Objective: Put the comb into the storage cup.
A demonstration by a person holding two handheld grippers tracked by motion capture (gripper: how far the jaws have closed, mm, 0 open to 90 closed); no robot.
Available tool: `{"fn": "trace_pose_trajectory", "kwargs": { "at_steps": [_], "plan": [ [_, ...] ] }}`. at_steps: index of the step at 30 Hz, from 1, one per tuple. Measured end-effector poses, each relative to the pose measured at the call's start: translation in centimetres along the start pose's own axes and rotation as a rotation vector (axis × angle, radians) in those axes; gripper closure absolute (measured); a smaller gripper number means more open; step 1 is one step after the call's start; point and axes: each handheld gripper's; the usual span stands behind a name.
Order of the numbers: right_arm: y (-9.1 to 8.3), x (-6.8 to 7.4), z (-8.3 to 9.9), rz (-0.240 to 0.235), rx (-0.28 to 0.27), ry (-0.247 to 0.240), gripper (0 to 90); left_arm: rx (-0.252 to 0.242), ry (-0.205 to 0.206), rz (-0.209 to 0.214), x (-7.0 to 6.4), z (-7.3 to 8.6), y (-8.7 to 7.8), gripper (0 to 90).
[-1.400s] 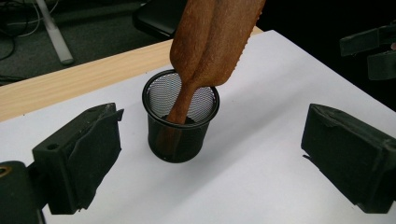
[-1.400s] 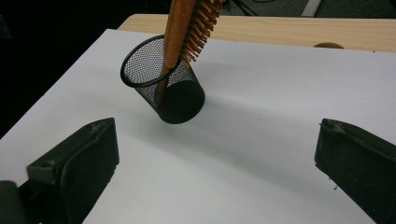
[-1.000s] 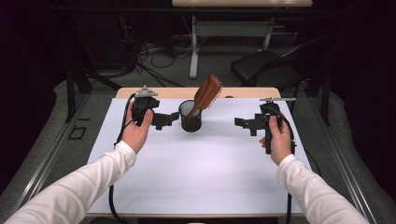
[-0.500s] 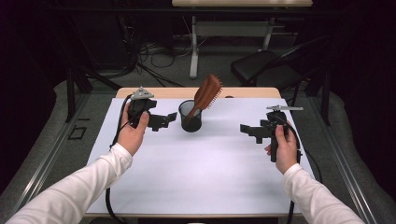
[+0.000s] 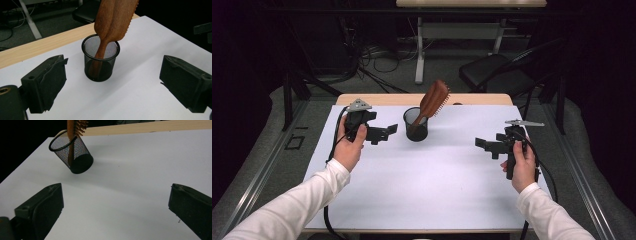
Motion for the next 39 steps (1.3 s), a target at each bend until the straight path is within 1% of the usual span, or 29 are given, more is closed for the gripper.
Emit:
{"fn": "trace_pose_trajectory", "kwargs": {
  "at_steps": [4,9,17,20,23,27,30,32,35,39],
  "plan": [
    [-0.2,-0.1,0.5,0.007,-0.007,-0.007,0.0,-0.005,0.019,-0.013,0.1,0.3,-0.1,7.0],
    [-0.1,-0.1,1.4,0.018,-0.002,-0.014,0.0,-0.004,0.018,-0.019,0.4,0.8,-0.1,7.1],
    [-0.2,-0.3,2.1,0.023,0.002,-0.012,0.0,-0.016,-0.005,-0.024,1.2,1.2,-0.2,7.3],
    [-0.2,-0.4,2.4,0.025,0.002,-0.007,0.0,-0.016,-0.006,-0.028,1.4,1.4,-0.2,7.4],
    [-0.4,-0.5,2.6,0.023,-0.002,0.004,0.0,-0.014,-0.011,-0.034,1.6,1.6,-0.4,7.4],
    [-0.7,-0.9,2.7,0.025,-0.017,0.022,0.0,-0.028,-0.022,-0.032,1.8,1.6,-0.7,7.4],
    [-1.0,-1.1,2.7,0.025,-0.032,0.033,0.0,-0.030,-0.008,-0.040,1.7,1.6,-1.0,7.4],
    [-1.2,-1.1,2.7,0.024,-0.038,0.038,0.0,-0.033,-0.015,-0.036,1.8,1.7,-1.1,7.4],
    [-1.4,-1.2,2.8,0.026,-0.036,0.036,0.0,-0.033,-0.017,-0.040,2.0,1.9,-1.1,7.4],
    [-1.7,-1.3,3.2,0.030,-0.042,0.035,0.0,-0.040,-0.033,-0.044,2.6,2.4,-1.1,7.4]
  ]
}}
Point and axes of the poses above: each handheld gripper's, and its own axes: y roughly forward along the jaws, z roughly out of its underside, x roughly to its left, and after that the axes turned 12 degrees about -y, right-handed
